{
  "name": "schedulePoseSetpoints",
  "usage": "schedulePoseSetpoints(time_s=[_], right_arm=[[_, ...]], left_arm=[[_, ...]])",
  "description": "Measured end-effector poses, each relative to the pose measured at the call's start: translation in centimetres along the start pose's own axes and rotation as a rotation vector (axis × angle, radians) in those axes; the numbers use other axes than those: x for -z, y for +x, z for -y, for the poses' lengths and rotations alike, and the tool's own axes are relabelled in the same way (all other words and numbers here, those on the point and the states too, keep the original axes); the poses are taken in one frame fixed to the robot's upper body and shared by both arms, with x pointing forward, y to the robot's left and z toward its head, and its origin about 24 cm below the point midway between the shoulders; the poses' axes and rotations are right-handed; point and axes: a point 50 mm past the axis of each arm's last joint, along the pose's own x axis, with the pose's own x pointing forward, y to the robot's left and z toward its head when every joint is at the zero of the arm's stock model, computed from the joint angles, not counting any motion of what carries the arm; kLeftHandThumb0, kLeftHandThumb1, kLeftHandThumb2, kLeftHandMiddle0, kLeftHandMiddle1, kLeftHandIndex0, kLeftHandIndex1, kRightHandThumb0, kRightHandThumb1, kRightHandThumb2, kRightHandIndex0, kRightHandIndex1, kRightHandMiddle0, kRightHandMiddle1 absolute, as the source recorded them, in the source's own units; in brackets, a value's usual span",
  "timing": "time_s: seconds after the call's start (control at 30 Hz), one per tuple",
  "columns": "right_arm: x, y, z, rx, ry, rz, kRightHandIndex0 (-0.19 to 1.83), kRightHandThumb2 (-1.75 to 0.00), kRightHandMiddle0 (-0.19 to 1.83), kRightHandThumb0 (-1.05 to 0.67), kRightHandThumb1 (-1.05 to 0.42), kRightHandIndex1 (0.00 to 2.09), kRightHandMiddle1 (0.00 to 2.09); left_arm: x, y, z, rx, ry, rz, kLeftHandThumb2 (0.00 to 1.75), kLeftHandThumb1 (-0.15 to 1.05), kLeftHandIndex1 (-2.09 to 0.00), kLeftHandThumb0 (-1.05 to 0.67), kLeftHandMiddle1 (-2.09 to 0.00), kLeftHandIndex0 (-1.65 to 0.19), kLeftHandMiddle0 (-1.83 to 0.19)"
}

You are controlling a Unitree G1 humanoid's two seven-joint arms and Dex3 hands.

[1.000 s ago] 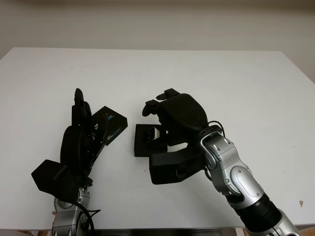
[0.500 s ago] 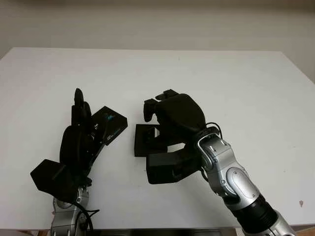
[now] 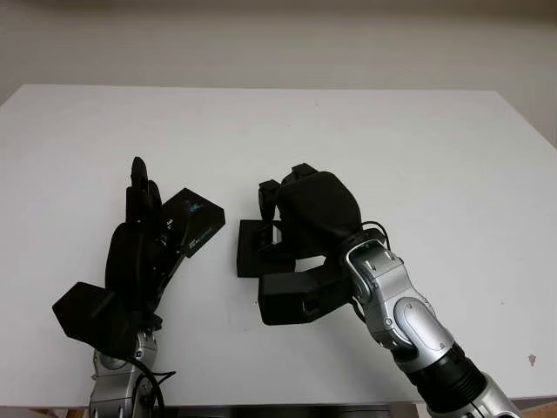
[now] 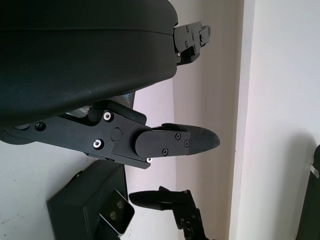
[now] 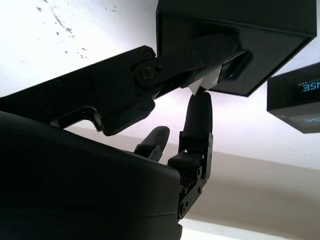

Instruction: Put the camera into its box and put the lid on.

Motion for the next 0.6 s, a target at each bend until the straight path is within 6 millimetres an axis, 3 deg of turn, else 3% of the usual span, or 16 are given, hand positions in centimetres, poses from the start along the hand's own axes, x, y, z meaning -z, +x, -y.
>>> schedulePoseSetpoints(time_s=[0.4,0.6], right_arm=[[-0.02,-0.07,-0.15,-0.011,-0.025,0.005,0.28,-0.06,0.43,-0.71,-0.91,0.82,1.20],[-0.10,-0.09,-0.20,-0.010,-0.029,0.009,0.26,-0.05,0.48,-0.62,-0.92,1.08,1.36]], left_arm=[[0.00,0.00,0.03,-0.005,0.011,0.000,0.36,1.05,-0.06,-0.52,-0.06,0.17,0.13],[0.06,-0.05,0.10,-0.008,0.012,-0.002,0.37,1.05,-0.05,-0.51,-0.05,0.17,0.13]])
